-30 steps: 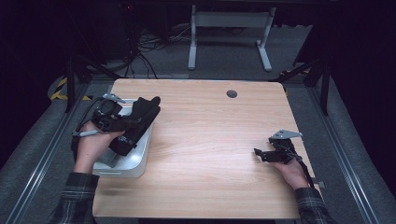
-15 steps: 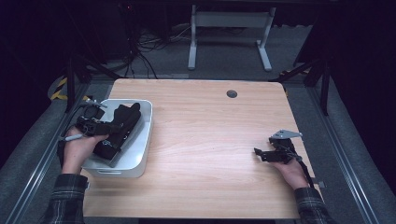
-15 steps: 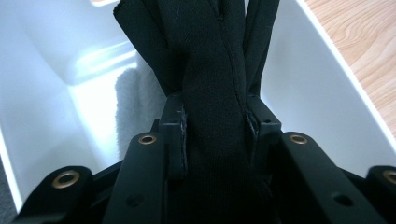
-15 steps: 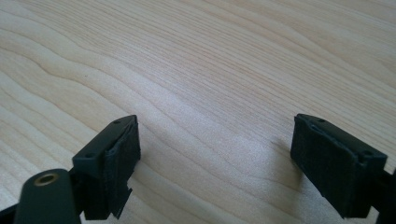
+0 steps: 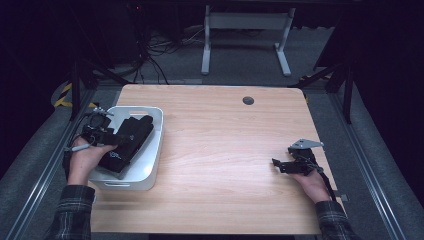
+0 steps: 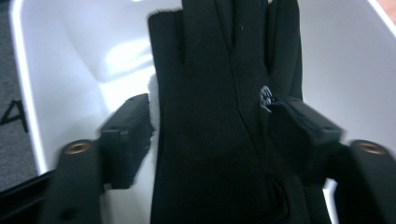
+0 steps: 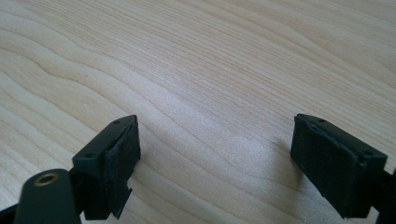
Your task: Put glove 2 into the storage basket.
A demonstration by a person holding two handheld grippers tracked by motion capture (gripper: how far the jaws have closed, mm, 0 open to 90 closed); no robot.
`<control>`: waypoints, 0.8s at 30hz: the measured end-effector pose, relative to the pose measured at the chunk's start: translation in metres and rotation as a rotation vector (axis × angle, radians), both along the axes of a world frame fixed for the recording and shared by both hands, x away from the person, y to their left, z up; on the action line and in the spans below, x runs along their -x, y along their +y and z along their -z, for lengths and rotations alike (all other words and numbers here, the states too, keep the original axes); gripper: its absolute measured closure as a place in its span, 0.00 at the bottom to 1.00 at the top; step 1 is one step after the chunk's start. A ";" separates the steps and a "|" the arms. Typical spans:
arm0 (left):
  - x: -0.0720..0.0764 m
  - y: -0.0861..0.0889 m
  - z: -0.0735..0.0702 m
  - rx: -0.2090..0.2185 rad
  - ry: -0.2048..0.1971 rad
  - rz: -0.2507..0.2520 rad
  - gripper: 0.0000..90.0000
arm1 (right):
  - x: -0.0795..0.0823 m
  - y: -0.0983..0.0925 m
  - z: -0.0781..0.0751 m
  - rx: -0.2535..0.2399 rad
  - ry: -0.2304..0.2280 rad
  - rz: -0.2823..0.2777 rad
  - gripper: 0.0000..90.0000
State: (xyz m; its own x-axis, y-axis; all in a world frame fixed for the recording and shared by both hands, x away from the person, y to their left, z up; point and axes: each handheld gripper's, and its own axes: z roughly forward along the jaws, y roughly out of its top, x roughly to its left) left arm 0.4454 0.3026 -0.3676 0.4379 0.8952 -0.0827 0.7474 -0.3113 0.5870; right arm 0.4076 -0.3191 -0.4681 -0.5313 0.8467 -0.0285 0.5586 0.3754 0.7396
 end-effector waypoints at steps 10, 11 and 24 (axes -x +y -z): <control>0.008 -0.019 -0.016 0.055 -0.053 0.061 0.22 | 0.000 0.000 0.000 -0.002 0.002 0.004 0.18; 0.008 -0.023 -0.017 0.066 -0.056 0.068 0.22 | 0.000 0.000 0.000 -0.002 0.002 0.004 0.18; 0.010 -0.056 -0.030 0.097 -0.099 0.146 0.21 | 0.000 0.000 0.000 -0.002 0.001 0.003 0.18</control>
State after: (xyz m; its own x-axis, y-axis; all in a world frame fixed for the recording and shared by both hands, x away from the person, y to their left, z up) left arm 0.4354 0.2463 -0.3377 0.5727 0.8115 -0.1157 0.6357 -0.3507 0.6876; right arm 0.4076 -0.3192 -0.4680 -0.5286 0.8485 -0.0262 0.5609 0.3723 0.7395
